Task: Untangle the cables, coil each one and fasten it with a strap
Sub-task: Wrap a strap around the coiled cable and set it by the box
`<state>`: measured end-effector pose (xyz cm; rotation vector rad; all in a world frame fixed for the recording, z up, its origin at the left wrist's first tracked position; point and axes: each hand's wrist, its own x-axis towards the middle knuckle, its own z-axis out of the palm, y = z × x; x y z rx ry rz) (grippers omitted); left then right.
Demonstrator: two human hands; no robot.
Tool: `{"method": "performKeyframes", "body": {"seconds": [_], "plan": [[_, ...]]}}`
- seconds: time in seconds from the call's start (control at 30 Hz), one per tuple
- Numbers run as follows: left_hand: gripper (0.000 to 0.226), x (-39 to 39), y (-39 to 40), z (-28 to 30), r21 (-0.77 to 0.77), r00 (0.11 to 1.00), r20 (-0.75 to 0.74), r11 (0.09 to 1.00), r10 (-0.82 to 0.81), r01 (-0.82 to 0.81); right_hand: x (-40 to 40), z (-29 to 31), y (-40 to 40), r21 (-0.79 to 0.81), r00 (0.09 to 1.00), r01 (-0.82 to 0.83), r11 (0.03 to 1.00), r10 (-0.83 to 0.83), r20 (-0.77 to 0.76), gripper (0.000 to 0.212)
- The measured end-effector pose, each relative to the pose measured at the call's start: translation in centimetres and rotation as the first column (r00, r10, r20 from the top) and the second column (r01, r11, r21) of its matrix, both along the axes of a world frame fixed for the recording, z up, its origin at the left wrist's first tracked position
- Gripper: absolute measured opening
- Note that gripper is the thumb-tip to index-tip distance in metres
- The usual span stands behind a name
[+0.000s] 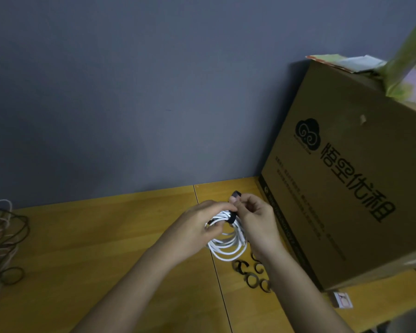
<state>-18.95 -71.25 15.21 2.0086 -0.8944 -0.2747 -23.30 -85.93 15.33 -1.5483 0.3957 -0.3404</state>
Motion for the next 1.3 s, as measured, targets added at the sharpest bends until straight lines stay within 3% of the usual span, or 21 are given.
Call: {"method": "performKeyframes", "body": {"seconds": [0.3,0.5,0.63,0.73,0.93,1.03,1.17,1.3], "plan": [[0.032,0.6,0.2,-0.8,-0.046,0.997,0.069,0.998,-0.033,0.036,-0.1,0.3,-0.4,0.14,0.998,-0.031,0.99,0.039,-0.053,0.017],[0.028,0.1,-0.1,-1.3,-0.047,0.975,0.22,0.998,-0.041,0.053,-0.2,0.3,-0.3,0.129,1.0,0.014,0.992,-0.011,-0.019,0.022],[0.025,-0.1,0.0,-1.4,-0.026,0.938,0.34,0.997,-0.063,0.076,0.1,0.5,-0.4,-0.046,1.0,-0.02,0.999,0.02,-0.005,0.019],[0.029,-0.2,0.1,-1.6,-0.028,0.937,0.347,0.997,-0.052,0.066,0.1,0.8,-0.4,-0.103,0.998,-0.054,0.993,0.05,-0.045,0.016],[0.027,-0.5,0.7,-1.8,-0.012,0.899,0.437,0.999,-0.025,0.033,0.3,0.3,-0.3,-0.027,0.971,-0.109,0.994,0.101,-0.217,0.023],[0.025,-0.6,0.9,-2.0,-0.024,0.931,0.364,0.999,-0.02,0.03,0.3,0.0,-0.3,-0.049,0.98,-0.093,0.994,0.083,-0.18,0.024],[0.024,-0.1,1.0,-2.4,-0.073,0.963,0.268,0.996,-0.023,0.044,0.1,0.6,-0.6,-0.224,0.995,-0.095,0.97,0.087,-0.045,0.024],[0.022,0.1,1.0,-2.1,-0.132,0.986,0.169,0.991,-0.003,0.026,0.0,1.3,-0.6,-0.172,0.99,-0.12,0.978,0.132,0.056,0.018]]}}
